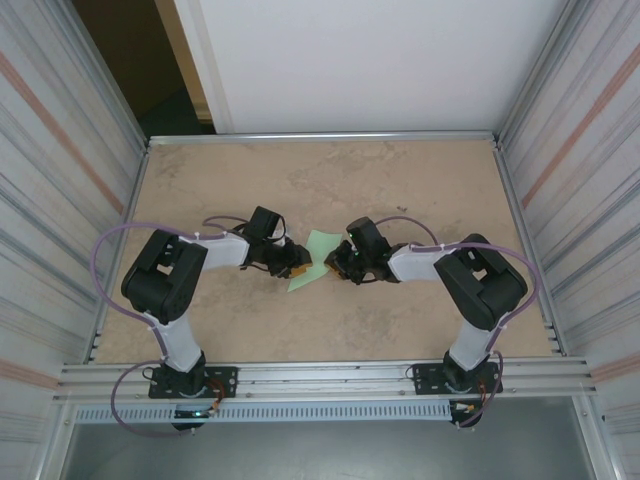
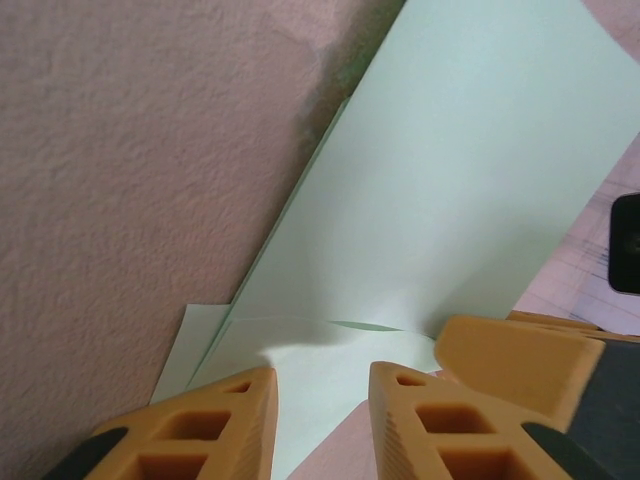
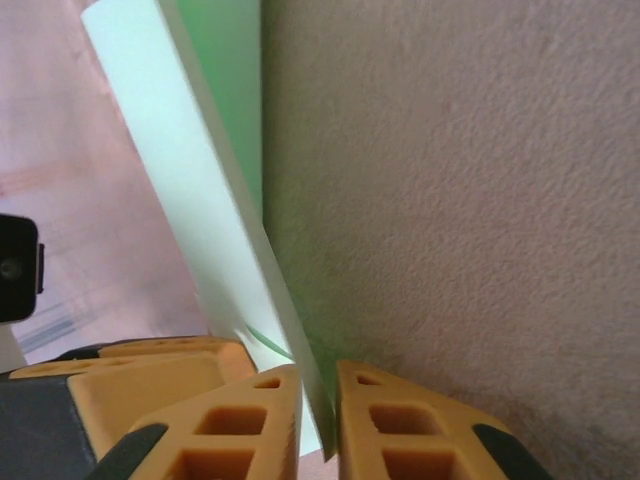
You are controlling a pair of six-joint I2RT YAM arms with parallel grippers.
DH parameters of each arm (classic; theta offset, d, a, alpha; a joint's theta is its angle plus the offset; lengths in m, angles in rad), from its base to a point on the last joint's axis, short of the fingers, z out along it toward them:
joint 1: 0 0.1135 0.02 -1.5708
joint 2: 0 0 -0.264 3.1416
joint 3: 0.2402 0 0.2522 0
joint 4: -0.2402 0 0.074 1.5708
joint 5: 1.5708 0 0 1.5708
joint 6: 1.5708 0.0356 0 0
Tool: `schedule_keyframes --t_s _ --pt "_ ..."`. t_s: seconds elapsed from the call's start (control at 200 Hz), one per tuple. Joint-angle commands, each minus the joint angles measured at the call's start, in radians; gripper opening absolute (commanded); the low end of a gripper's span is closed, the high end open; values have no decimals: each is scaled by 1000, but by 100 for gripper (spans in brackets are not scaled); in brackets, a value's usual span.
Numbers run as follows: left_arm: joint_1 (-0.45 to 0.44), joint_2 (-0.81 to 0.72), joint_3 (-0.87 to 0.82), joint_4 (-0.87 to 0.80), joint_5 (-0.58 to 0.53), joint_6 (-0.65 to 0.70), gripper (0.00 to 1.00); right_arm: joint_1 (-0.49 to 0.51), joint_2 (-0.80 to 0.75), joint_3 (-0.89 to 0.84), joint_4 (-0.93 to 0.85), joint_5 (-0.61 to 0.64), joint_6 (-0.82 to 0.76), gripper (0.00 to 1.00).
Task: Fold a paper plane with a square sheet of paper (pick it up from the middle)
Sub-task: Fold the wing for the fifth time at the center of the table.
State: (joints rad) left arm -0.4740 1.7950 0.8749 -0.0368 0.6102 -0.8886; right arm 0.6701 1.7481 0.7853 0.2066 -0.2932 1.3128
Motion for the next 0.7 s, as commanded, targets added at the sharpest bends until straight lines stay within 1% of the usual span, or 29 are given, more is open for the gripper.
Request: schedule_keyframes --t_s 0.0,0.21,0.426,0.501,0.586,0.692 --pt "13 -2 -6 -22 15 -6 31 10 8 27 -17 0 -35 12" --pt "25 -71 28 -8 41 35 36 9 -26 45 -89 46 -83 5" --pt "26 -145 21 16 25 134 40 -2 -112 46 -169 112 -113 4" --pt "21 -175 6 31 2 187 41 -14 -155 45 -205 134 -114 4" --pt "1 -213 -7 43 -30 259 43 -35 -196 43 -248 150 -100 4" --pt "-44 -264 -14 39 -114 370 48 -72 -227 33 -277 146 -55 4"
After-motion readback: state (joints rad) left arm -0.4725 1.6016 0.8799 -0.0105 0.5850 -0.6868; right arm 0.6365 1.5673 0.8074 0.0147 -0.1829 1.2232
